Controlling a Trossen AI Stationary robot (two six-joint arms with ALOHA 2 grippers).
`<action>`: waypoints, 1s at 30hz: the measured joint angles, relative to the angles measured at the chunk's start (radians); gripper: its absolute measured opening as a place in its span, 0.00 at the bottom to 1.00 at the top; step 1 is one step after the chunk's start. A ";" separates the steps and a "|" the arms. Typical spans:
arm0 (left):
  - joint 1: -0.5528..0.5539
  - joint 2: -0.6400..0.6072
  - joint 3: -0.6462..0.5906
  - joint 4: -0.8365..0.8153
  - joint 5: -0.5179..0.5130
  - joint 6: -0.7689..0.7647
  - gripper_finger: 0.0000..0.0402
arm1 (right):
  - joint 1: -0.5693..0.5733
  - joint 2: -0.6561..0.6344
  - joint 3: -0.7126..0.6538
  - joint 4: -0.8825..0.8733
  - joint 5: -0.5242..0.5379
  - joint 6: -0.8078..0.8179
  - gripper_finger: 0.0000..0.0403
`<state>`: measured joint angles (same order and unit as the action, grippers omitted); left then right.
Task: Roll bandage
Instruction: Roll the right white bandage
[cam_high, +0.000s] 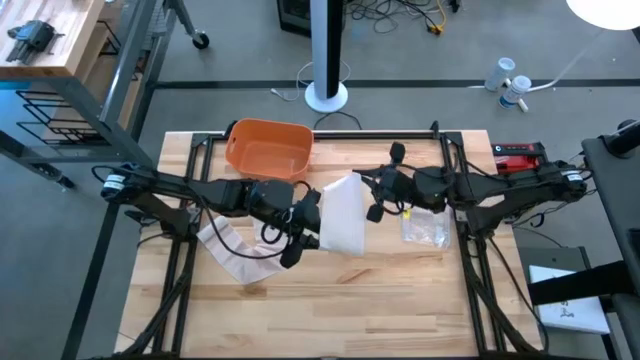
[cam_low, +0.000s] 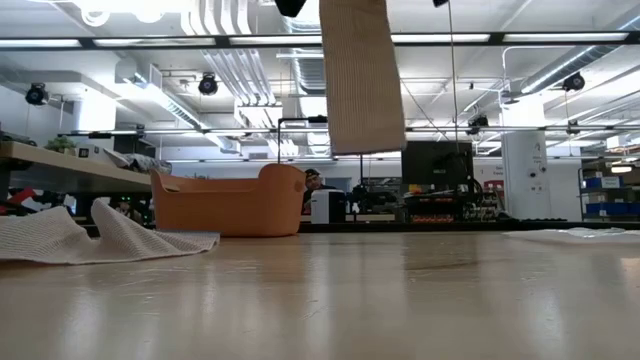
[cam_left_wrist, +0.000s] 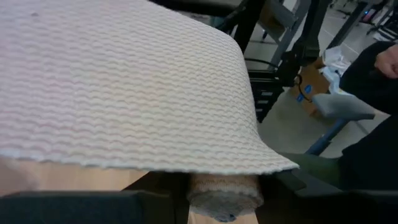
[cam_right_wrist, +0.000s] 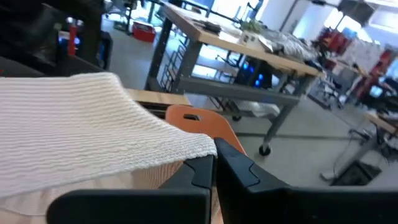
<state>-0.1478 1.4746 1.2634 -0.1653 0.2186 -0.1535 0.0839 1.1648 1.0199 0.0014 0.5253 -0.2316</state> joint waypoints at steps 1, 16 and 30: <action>0.000 0.002 -0.008 0.014 -0.005 0.004 0.30 | -0.007 0.000 0.000 0.002 -0.003 0.013 0.01; 0.022 0.010 -0.099 0.143 -0.376 0.068 0.30 | -0.020 0.019 0.057 0.041 -0.028 0.031 0.01; 0.091 0.070 -0.116 0.241 -0.420 0.066 0.29 | -0.026 0.040 0.128 0.040 -0.034 -0.012 0.01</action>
<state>-0.0566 1.5442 1.1473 0.0761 -0.2016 -0.0876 0.0583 1.2053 1.1483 0.0415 0.4914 -0.2440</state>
